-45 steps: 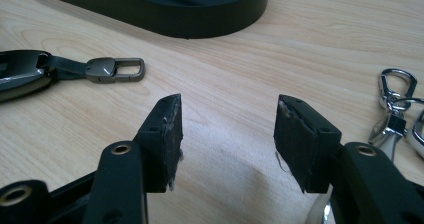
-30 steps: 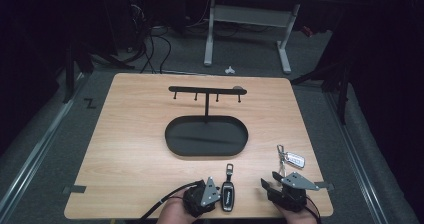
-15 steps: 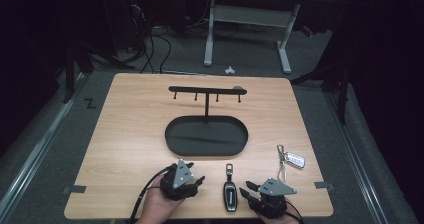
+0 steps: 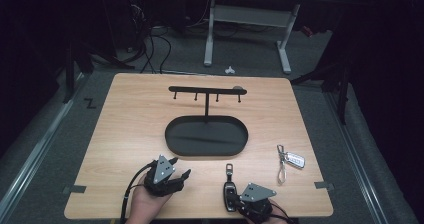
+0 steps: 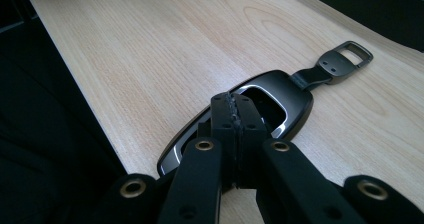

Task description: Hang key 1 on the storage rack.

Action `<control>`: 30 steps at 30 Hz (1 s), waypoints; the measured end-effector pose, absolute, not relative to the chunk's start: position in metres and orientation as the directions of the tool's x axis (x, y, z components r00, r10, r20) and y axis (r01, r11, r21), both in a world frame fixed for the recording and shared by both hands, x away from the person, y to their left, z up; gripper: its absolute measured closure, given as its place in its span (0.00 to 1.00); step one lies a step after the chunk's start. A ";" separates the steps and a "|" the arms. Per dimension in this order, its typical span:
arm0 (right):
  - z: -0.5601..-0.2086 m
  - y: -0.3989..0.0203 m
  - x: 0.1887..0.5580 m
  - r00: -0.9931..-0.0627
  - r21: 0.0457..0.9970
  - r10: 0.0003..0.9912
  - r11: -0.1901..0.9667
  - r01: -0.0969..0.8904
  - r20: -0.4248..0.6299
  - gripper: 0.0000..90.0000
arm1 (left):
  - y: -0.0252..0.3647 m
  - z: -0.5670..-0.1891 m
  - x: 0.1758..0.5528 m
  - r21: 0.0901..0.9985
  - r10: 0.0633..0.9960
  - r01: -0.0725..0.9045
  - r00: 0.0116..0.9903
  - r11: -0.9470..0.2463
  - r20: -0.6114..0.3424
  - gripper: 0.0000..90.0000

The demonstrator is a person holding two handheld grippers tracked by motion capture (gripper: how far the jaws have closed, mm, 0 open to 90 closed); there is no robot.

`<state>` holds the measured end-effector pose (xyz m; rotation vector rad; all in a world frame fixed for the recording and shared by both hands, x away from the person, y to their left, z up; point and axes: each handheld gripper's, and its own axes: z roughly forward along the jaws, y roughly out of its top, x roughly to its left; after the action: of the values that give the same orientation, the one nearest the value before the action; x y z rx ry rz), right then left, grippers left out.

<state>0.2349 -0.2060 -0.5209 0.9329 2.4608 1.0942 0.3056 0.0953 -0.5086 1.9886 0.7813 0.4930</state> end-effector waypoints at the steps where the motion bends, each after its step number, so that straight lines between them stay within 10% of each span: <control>1: -0.521 -0.206 0.235 -0.748 0.743 0.664 0.502 0.443 -0.002 1.00 | 0.095 -0.509 0.306 0.863 0.693 0.328 0.720 -0.384 0.035 0.44; 30: -0.517 -0.262 0.253 -0.620 0.774 0.784 0.375 0.510 0.028 0.92 | 0.103 -0.508 0.309 0.872 0.703 0.324 0.711 -0.367 0.032 0.44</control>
<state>0.2527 -0.2624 -0.5167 1.1309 2.2960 1.1082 0.3092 0.1027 -0.5079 1.9696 0.7882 0.5039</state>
